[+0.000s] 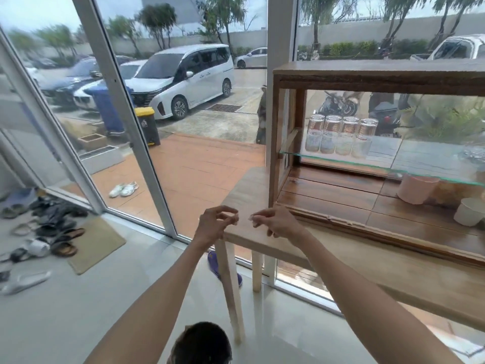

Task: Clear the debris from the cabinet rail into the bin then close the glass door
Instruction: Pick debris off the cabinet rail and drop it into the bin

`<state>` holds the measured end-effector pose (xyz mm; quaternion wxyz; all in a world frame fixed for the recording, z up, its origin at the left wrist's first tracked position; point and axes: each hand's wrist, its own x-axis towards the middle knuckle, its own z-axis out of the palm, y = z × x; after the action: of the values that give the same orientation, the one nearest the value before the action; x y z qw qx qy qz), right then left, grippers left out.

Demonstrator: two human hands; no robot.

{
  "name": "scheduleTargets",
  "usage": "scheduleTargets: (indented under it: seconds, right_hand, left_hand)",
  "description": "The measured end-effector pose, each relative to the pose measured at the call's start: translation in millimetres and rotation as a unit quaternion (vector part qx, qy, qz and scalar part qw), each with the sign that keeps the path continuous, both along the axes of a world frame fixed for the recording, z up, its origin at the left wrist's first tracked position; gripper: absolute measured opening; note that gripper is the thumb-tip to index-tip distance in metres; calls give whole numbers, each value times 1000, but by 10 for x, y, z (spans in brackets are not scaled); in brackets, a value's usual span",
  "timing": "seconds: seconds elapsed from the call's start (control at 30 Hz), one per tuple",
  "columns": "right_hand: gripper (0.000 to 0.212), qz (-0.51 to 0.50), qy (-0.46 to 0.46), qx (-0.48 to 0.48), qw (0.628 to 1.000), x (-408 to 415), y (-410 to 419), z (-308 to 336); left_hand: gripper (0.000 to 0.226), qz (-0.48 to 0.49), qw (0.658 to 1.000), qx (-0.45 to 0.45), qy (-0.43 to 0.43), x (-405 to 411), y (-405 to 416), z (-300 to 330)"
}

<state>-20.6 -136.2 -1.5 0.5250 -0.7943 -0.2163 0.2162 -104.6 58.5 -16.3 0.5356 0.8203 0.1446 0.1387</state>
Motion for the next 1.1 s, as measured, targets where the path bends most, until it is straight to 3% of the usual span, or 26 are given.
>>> scheduleTargets:
  seconds: [0.2,0.53,0.77,0.93,1.1]
  right_hand:
    - [22,64,63,-32,995,-576,637,-466]
    - [17,97,17,-125,987,-1096,1246,-1253]
    - [14,120,13,-192,974,-1201,1526,-1946]
    - [14,120,18,-216,969,-1200,1640,-2239]
    - [25,156,57,-251,953,-1169,1698,-2274]
  left_hand:
    - [9,103,994,-30,37,-924,485,-398]
    - [6,198,968,-17,154,-1851,914,-1349]
    - [7,187,958,-28,217,-1909,991,-1884]
    - [6,166,953,3,253,-1843,1101,-2144]
    - [21,87,943,73,312,-1817,1184,-2230]
